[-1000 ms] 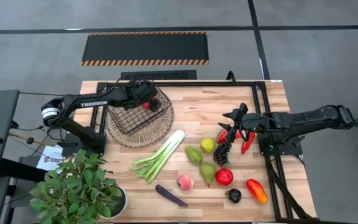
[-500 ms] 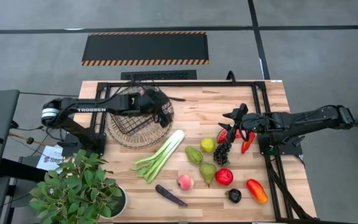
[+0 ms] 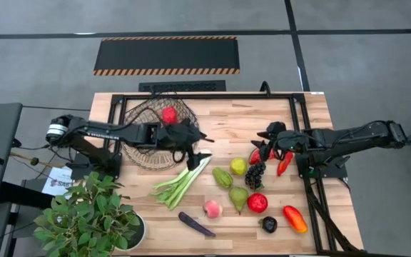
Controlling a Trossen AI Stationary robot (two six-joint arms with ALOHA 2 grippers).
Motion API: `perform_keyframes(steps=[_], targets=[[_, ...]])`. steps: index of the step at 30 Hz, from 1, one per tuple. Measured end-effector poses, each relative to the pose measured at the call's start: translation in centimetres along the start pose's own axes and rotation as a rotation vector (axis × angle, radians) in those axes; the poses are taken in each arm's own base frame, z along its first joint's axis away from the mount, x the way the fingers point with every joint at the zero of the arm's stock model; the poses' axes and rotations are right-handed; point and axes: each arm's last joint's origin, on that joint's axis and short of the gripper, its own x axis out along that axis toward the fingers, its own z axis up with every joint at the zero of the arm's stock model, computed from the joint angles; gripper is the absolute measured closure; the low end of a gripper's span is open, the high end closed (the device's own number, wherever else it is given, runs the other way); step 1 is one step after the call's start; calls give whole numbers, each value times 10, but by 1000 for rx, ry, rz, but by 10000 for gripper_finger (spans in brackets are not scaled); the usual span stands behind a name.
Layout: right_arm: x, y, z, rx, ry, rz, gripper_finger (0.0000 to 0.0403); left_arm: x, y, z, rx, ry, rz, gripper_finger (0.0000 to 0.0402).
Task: Build produce basket
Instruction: Put the green chayote into the wire basket
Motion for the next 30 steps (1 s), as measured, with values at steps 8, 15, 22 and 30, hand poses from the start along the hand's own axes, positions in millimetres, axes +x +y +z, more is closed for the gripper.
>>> perform_keyframes(steps=[8, 15, 22, 30], targets=[[-1, 0, -4, 18, 56, 27, 148, 16, -33, -8, 131, -35, -97, 38], [1, 2, -5, -38, 61, 25, 148, 69, -31, -33, 237, 48, -181, 38], [4, 3, -8, -53, 79, 20, 148, 111, -33, -61, 329, 94, -361, 38], [11, 10, -16, -92, 130, 16, 148, 137, -32, -86, 446, 137, -357, 38]])
